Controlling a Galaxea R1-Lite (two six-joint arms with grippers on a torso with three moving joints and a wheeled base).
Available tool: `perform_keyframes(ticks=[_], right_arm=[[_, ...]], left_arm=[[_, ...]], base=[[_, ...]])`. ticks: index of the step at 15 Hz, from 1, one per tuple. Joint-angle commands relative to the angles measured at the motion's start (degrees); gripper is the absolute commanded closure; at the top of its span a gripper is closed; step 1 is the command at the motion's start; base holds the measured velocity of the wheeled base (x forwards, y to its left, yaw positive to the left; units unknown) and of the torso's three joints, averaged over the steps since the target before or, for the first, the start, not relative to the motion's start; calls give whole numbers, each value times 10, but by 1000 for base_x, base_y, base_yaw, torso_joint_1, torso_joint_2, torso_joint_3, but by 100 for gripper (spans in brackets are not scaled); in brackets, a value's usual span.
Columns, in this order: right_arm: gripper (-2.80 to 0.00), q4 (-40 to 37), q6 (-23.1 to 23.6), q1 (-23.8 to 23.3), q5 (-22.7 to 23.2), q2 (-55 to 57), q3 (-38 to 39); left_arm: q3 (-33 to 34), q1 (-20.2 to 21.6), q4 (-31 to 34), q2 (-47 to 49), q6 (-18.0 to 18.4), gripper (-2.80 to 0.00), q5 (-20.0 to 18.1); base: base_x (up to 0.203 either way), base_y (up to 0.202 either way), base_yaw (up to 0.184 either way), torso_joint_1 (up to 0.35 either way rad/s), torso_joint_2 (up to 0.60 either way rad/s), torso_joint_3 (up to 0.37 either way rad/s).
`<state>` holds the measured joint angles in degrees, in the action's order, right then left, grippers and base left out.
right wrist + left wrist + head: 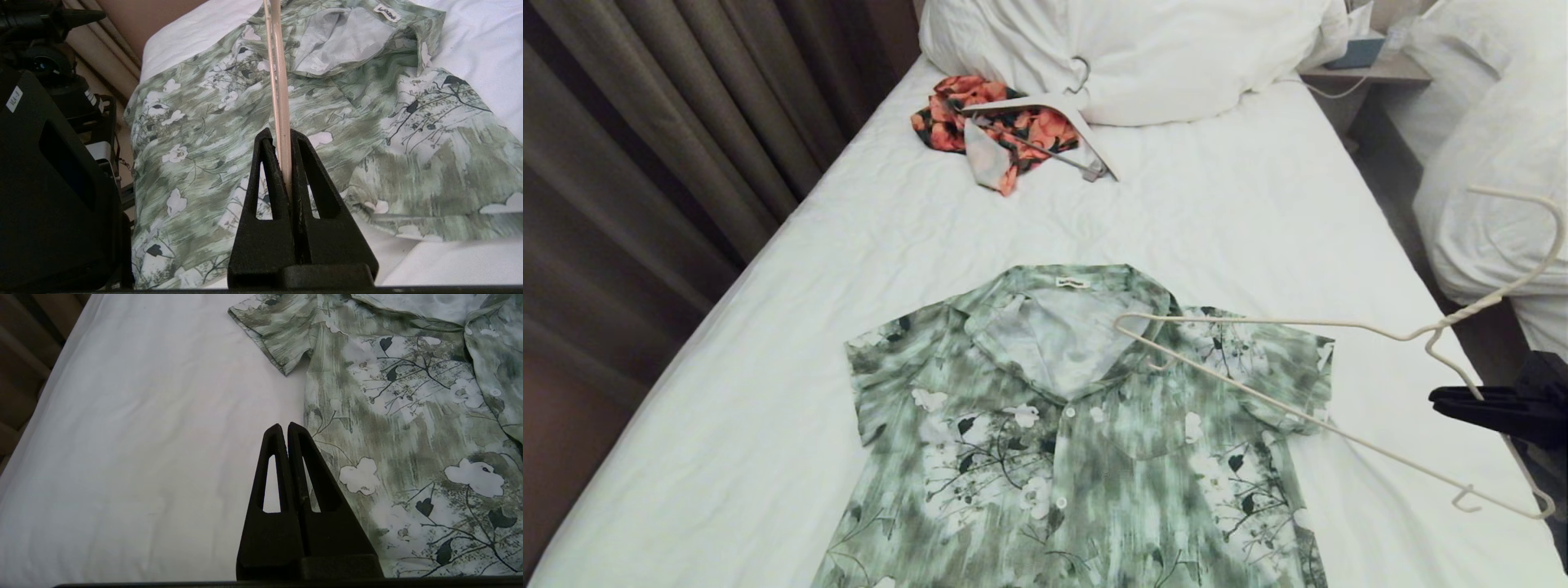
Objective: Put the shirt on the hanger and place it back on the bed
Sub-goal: Lift the shirt and hanger
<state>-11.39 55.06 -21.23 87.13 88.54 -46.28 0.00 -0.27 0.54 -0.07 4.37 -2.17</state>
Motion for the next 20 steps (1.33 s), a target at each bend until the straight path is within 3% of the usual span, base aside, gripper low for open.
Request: perform_keyframes(ticks=[1, 4, 6, 10, 13, 15, 18, 20], right_arm=[[0, 1, 3, -10, 5, -33, 20], [0, 1, 2, -30, 5, -48, 20], [0, 1, 2, -31, 5, -40, 4], [0, -1, 0, -25, 5, -8, -29], [0, 1, 0, -22, 5, 7, -37], [0, 1, 0, -27, 5, 17, -48], [0, 1, 0, -28, 5, 26, -60], [0, 1, 0, -21, 5, 28, -64]], left_arm=[[0, 0, 1, 0, 7, 0, 1], [-16, 0, 0, 1, 6, 0, -5], [-60, 0, 9, 42, 5, 0, -28], [-87, -4, -17, 249, -4, 0, -124], [-103, -10, -128, 486, -34, 0, -194], [-129, -16, -220, 649, -58, 0, -221], [-210, -18, -328, 868, -83, 0, -258], [-304, -17, -371, 978, -105, 0, -292]], base=[[0, 0, 0, 0, 0, 0], [0, 0, 0, 0, 0, 0], [0, 0, 0, 0, 0, 0], [0, 0, 0, 0, 0, 0], [0, 0, 0, 0, 0, 0], [0, 0, 0, 0, 0, 0], [0, 0, 0, 0, 0, 0], [0, 0, 0, 0, 0, 0]])
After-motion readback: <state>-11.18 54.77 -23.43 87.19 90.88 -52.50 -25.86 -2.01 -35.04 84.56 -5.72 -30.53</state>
